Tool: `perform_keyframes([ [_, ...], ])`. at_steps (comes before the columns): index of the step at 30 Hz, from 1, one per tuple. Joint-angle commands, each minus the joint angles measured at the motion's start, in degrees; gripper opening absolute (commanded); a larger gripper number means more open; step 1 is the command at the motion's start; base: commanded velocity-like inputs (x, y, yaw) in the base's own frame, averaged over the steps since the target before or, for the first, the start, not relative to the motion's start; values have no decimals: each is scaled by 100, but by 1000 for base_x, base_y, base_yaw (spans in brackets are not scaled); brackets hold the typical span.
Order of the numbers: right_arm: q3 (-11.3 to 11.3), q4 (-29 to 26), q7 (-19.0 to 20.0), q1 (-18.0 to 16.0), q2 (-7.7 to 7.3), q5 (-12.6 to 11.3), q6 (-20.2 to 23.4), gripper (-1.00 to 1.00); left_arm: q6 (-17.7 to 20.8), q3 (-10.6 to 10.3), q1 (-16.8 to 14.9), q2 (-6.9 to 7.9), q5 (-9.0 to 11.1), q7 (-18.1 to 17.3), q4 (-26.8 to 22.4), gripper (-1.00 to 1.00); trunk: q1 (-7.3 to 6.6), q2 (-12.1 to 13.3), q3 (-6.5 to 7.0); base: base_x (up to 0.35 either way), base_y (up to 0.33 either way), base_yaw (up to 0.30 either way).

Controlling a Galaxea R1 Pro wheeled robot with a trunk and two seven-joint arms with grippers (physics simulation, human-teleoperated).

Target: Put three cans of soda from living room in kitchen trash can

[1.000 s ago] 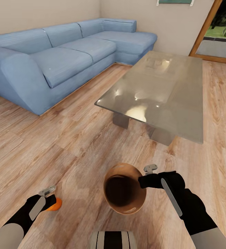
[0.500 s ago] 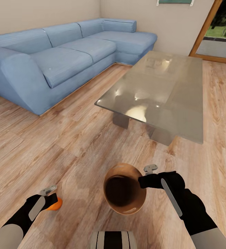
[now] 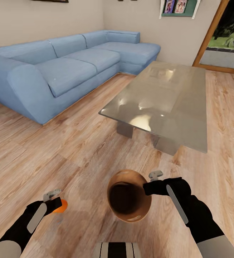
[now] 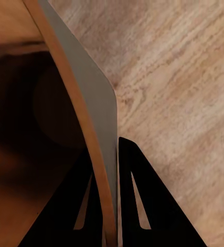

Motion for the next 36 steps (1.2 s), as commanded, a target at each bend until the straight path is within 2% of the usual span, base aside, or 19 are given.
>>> perform_keyframes([
  [1,2,23,52,-4,9,-179,23,-100,23,-4,34,-6,1,1,-141,-100,-3,2,23,0,0,0],
  [4,-11,296,46,-25,46,-176,23,-100,394,2,379,-22,19,4,-1109,-100,-10,6,89,0,0,0],
  [5,-16,468,41,-55,55,-171,23,-100,618,9,592,-39,67,8,-1717,-100,-13,7,112,0,0,0],
  [7,-22,730,32,-135,67,-165,23,-100,938,17,974,-103,250,161,-2855,-100,-18,10,156,0,0,0],
  [9,-24,894,22,-180,78,-163,23,-100,1104,7,1236,-174,457,436,-3700,-100,-23,12,200,0,0,0],
  [13,-26,994,13,-207,87,-162,23,-100,1246,-24,1505,-319,696,617,-4520,-100,-33,18,289,0,0,0],
  [15,-29,1073,6,-221,87,-161,23,-100,1265,-34,1557,-483,739,624,-4661,-100,-39,20,333,0,0,0],
  [18,-33,1306,3,-328,87,-161,23,-100,1272,-31,1571,-638,764,555,-4731,-100,-46,24,400,0,0,0],
  [23,-36,1748,-7,-537,84,-161,23,-100,1280,-17,1530,-764,774,43,-4761,-100,-59,31,510,0,0,0],
  [26,-41,1899,-36,-586,87,-161,23,-100,1289,-37,1512,-918,781,-115,-4764,-100,-67,35,577,0,0,0],
  [27,-42,1994,-90,-630,91,-161,23,-100,1304,-80,1476,-1020,782,-143,-4765,-100,-70,36,599,0,0,0],
  [29,-44,2124,-217,-694,99,-161,23,-100,1356,-254,1414,-1150,779,-166,-4765,-100,-75,39,643,0,0,0],
  [33,-51,2232,-380,-748,104,-162,23,-100,1431,-958,1203,-1494,776,-120,-4766,-100,-85,44,732,0,0,0],
  [36,-56,2165,-392,-742,96,-179,23,-100,1450,-1245,1151,-1608,776,-104,-4766,-100,-93,48,798,0,0,0],
])
